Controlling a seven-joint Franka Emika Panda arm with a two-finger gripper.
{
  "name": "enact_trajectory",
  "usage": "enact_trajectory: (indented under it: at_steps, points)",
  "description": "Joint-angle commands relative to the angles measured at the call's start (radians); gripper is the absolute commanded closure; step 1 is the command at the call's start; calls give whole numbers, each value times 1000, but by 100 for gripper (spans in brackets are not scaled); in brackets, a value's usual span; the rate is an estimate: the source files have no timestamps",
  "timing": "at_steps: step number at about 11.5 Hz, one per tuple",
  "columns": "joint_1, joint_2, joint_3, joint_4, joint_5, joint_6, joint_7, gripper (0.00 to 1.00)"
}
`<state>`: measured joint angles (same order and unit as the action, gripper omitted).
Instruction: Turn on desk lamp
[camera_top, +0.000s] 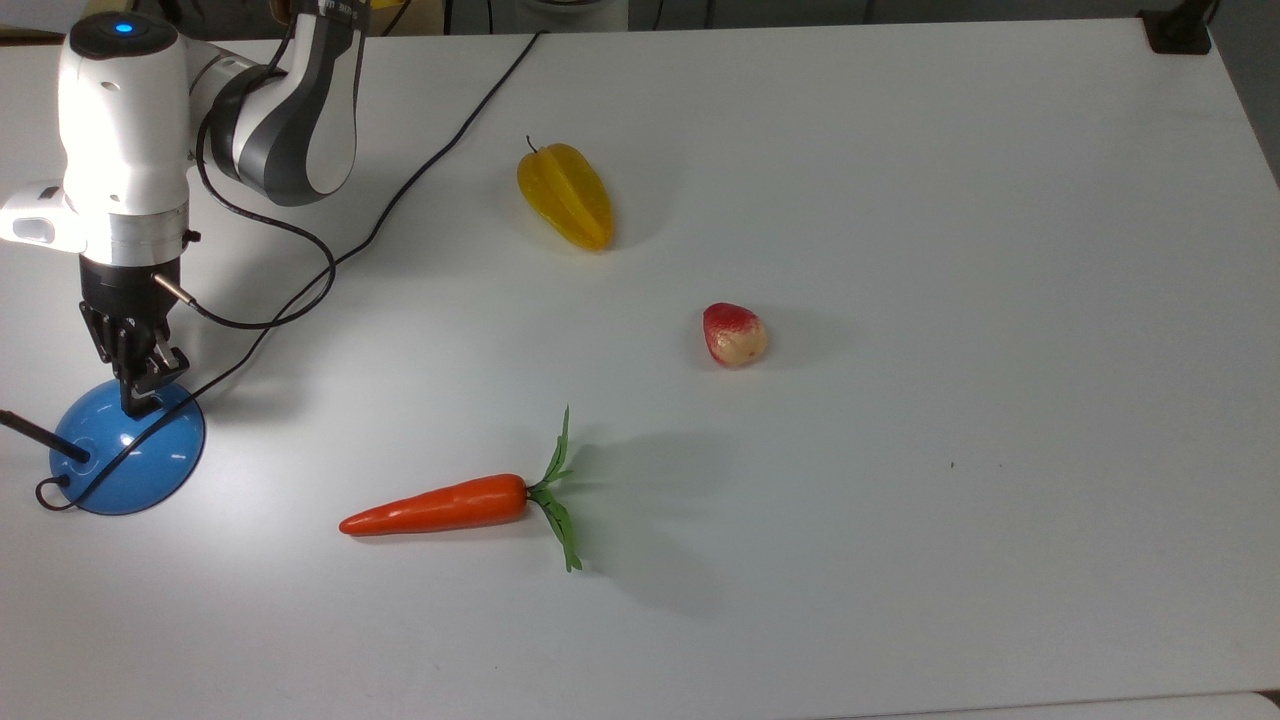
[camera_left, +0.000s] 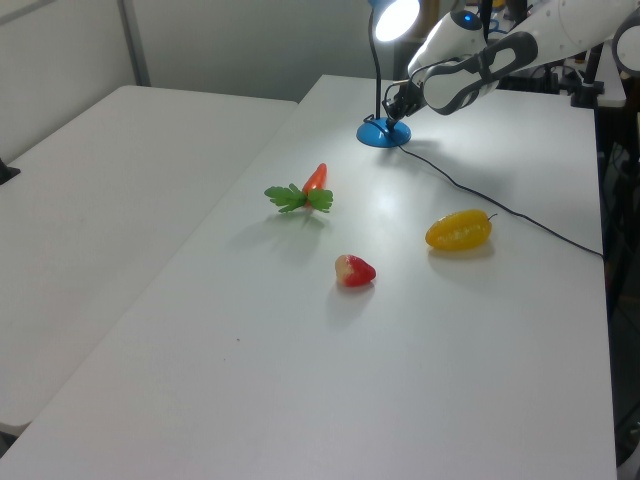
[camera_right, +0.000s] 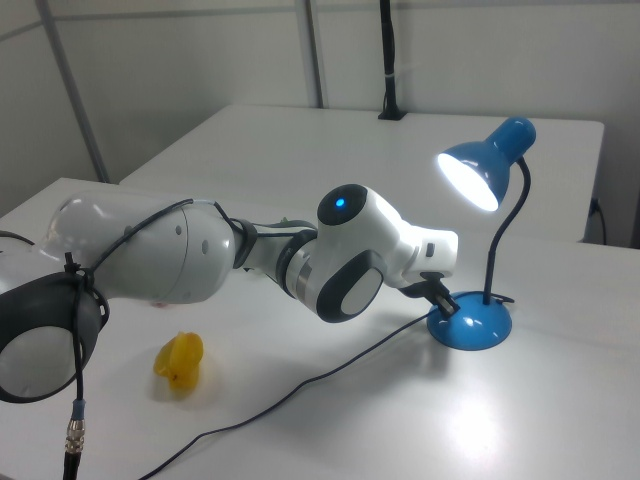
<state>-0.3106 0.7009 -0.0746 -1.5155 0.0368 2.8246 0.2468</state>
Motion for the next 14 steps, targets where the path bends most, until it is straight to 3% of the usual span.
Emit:
enact_trajectory:
  at_steps: [1,5,8,11,14]
  points:
    - [1,19,4,14,-23,18,28,97]
    - [14,-134,6,-132,-21,4,26,94]
    - [83,-309,7,-315,-18,-23,29,89]
    - [177,-470,19,-347,-18,-430,26,88]
    - [280,-599,21,-348,-9,-711,14,86]
